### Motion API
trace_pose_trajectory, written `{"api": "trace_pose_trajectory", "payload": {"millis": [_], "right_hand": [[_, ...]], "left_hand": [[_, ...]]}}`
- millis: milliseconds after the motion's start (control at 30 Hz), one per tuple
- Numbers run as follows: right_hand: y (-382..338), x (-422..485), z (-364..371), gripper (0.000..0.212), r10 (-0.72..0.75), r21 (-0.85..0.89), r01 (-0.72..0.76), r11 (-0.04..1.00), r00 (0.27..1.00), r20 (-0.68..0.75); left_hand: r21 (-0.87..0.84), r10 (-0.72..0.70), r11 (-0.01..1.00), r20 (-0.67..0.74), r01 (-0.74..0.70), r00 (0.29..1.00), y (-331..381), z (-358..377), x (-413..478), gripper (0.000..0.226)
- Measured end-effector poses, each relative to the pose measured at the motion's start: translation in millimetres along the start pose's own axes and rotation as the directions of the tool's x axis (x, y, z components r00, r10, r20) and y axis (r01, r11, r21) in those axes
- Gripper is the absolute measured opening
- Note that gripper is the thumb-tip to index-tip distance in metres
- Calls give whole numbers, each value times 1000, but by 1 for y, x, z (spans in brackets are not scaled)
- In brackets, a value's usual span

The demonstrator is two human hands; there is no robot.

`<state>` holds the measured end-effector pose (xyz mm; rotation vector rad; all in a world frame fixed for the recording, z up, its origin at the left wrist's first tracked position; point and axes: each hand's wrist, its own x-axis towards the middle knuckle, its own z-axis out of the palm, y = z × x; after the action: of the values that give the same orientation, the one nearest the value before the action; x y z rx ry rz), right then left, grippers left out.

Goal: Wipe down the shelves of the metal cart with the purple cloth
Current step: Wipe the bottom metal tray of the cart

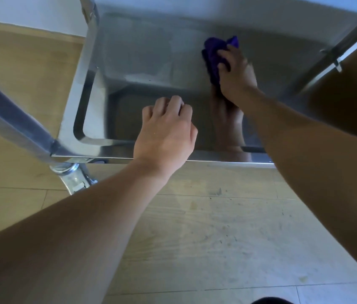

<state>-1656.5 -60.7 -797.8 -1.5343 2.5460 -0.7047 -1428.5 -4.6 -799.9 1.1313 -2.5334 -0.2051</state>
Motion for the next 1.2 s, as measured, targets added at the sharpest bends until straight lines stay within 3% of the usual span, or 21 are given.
{"api": "trace_pose_trajectory", "payload": {"millis": [67,167,233,333,433,667,867,1000,1200], "right_hand": [[-23,-6,9,42,-74,-11,74,997,997,32],[-59,-22,25,39,-361,68,355,932,922,138],[-67,-25,26,39,-405,81,397,914,900,160],[-47,-23,12,39,-346,36,345,938,928,138],[4,-22,-13,40,-215,-40,219,975,973,82],[134,-45,-80,40,106,-105,-112,988,992,-63],[213,-68,-125,40,230,-167,-250,954,964,-130],[234,-63,-136,41,282,-196,-309,931,947,-156],[203,-11,-114,42,326,-194,-350,916,934,-146]], "left_hand": [[24,-13,1000,3,13,1000,2,-1,1,29],[80,-13,997,23,11,1000,3,-4,1,27],[124,-8,992,54,1,999,5,-8,3,28],[147,-41,989,57,32,998,13,-12,15,22],[38,-94,995,14,94,995,28,-9,30,20],[-84,145,986,25,-142,989,87,28,39,16],[-102,182,979,44,-177,982,110,43,53,14],[-96,184,979,26,-181,983,110,44,53,14],[-91,190,978,9,-189,982,110,47,49,17]]}}
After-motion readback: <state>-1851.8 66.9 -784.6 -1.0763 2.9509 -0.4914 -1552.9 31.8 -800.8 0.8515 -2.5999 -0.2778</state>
